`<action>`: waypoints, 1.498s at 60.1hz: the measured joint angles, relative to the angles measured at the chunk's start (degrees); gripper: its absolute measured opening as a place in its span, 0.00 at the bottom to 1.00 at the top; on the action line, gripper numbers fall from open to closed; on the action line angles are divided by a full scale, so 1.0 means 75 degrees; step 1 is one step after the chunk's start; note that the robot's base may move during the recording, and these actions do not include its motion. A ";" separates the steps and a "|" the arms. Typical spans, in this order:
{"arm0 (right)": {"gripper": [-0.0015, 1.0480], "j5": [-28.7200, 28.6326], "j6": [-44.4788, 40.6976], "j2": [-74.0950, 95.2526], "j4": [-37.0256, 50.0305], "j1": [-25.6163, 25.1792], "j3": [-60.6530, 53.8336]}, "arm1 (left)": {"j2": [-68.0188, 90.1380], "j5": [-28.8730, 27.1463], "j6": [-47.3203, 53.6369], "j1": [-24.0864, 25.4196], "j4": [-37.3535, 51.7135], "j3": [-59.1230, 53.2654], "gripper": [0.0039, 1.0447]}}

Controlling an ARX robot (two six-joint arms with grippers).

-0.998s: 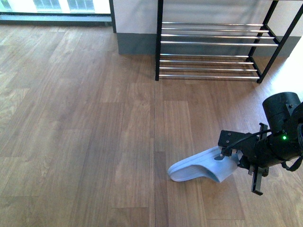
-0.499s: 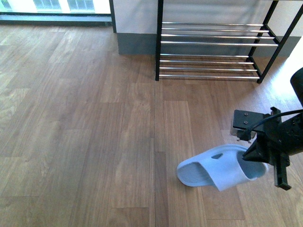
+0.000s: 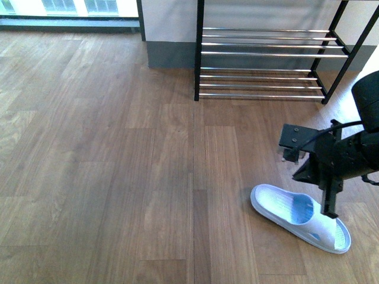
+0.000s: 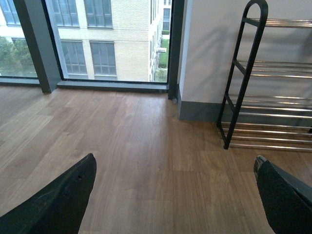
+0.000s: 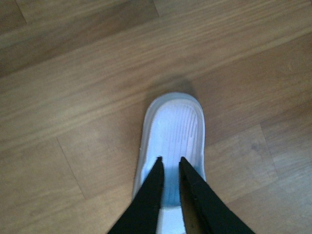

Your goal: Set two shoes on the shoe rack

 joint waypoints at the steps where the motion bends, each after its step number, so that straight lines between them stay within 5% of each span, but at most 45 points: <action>1: 0.24 -0.0035 0.0070 0.0003 0.0052 0.0029 -0.0029 | -0.0003 0.0000 0.0000 0.0000 0.0000 0.0000 0.91; 8: 0.42 -0.0318 0.1253 0.0291 0.0988 0.0300 -0.0341 | 0.0000 0.0000 0.0000 0.0000 0.0000 0.0000 0.91; 13: 0.55 0.0195 0.2597 0.0804 0.2055 0.0431 -0.0376 | 0.0000 0.0000 0.0000 0.0000 0.0000 0.0000 0.91; 18: 0.69 0.1198 0.4249 0.1393 0.3107 0.0493 -0.0283 | 0.0000 0.0000 0.0000 0.0000 0.0000 0.0000 0.91; 25: 0.91 0.3896 0.7012 0.2055 0.4208 0.0513 -0.0099 | 0.0000 0.0000 0.0000 0.0000 0.0000 0.0000 0.91; 32: 0.91 0.5817 0.7664 0.2253 0.4739 0.0510 -0.0032 | 0.0000 0.0000 0.0000 0.0000 0.0000 0.0000 0.91; 36: 0.91 0.6231 0.7504 0.2296 0.4945 0.0539 -0.0058 | -0.0003 0.0000 0.0000 0.0000 0.0000 0.0000 0.91; 67: 0.91 0.5826 1.2686 0.3410 0.1393 0.0227 0.0997 | 0.0000 0.0000 0.0000 0.0000 0.0000 0.0003 0.91; 90: 0.91 0.5738 1.3971 0.3628 -0.0096 0.0466 0.2562 | 0.0000 0.0000 0.0000 0.0000 0.0000 0.0000 0.91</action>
